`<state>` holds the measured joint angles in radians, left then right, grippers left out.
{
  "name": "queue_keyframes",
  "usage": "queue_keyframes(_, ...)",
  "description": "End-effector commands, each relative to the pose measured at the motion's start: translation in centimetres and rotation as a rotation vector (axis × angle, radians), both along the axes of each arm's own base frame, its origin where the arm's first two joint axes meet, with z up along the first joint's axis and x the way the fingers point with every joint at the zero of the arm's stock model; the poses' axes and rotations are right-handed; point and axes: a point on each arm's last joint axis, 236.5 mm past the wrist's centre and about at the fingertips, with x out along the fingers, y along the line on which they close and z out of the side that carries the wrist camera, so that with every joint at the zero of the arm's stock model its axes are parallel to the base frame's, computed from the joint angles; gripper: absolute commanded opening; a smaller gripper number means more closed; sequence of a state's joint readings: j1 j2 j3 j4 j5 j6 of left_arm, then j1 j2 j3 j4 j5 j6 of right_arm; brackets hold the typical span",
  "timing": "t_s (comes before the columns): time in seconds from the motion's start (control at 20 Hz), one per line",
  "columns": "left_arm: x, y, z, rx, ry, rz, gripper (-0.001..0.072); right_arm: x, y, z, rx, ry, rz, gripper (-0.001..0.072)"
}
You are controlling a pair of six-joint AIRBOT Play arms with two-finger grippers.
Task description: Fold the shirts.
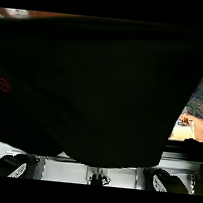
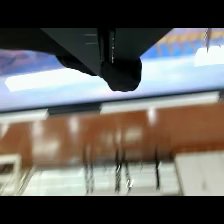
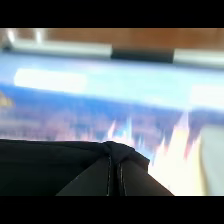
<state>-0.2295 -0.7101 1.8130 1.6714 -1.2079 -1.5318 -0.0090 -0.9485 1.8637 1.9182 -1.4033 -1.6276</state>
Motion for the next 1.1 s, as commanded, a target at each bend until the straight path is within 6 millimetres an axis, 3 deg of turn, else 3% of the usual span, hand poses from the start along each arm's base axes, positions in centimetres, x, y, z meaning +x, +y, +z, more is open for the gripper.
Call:
queue_keyframes(0.0, 5.0, 2.1, -11.2, 0.144, 0.297, 0.121, 0.0035, 4.2, -0.4, -13.4, -0.020, 0.423, 0.000, 0.0075)
queue_keyframes(0.1, 7.9, 1.4, -19.0, 0.199, 0.463, 0.112, 0.0034, 7.5, -0.5, -20.6, -0.002, 0.554, -0.023, 0.0075)
queue_keyframes(0.2, 10.3, 0.6, -24.8, 0.211, 0.540, 0.102, 0.0034, 11.3, -0.5, -25.4, 0.038, 0.593, -0.056, 0.0074)
queue_keyframes(0.3, 12.8, -0.3, -28.2, 0.224, 0.551, 0.082, 0.0034, 15.1, 0.5, -27.6, 0.141, 0.572, -0.082, 0.0075)
queue_keyframes(0.4, 15.4, -1.3, -30.4, 0.230, 0.550, 0.064, 0.0034, 18.6, 1.1, -28.5, 0.229, 0.511, -0.113, 0.0075)
queue_keyframes(0.55, 19.1, -1.6, -33.7, 0.135, 0.577, 0.104, 0.0034, 22.5, 0.2, -29.7, 0.298, 0.433, -0.198, 0.0075)
queue_keyframes(0.7, 20.8, -0.6, -38.8, -0.096, 0.695, 0.232, 0.0034, 24.0, -0.3, -31.5, 0.320, 0.428, -0.237, 0.0075)
queue_keyframes(0.85, 21.1, -2.1, -43.4, -0.234, 0.818, 0.254, 0.0034, 23.1, 0.2, -35.2, 0.348, 0.560, -0.260, 0.0078)
queue_keyframes(0.9, 21.0, -2.9, -44.5, -0.278, 0.857, 0.247, 0.0037, 22.4, 0.6, -36.4, 0.360, 0.619, -0.261, 0.0168)
queue_keyframes(0.95, 20.5, -3.6, -45.0, -0.315, 0.891, 0.242, 0.0082, 21.6, 1.0, -36.9, 0.363, 0.661, -0.249, 0.0411)
queue_keyframes(1.0, 19.9, -3.8, -45.1, -0.329, 0.925, 0.246, 0.0425, 20.9, 1.4, -36.9, 0.345, 0.683, -0.217, 0.0545)
queue_keyframes(1.05, 18.9, -3.6, -45.0, -0.337, 0.971, 0.258, 0.0706, 20.1, 1.2, -36.3, 0.311, 0.683, -0.180, 0.0545)
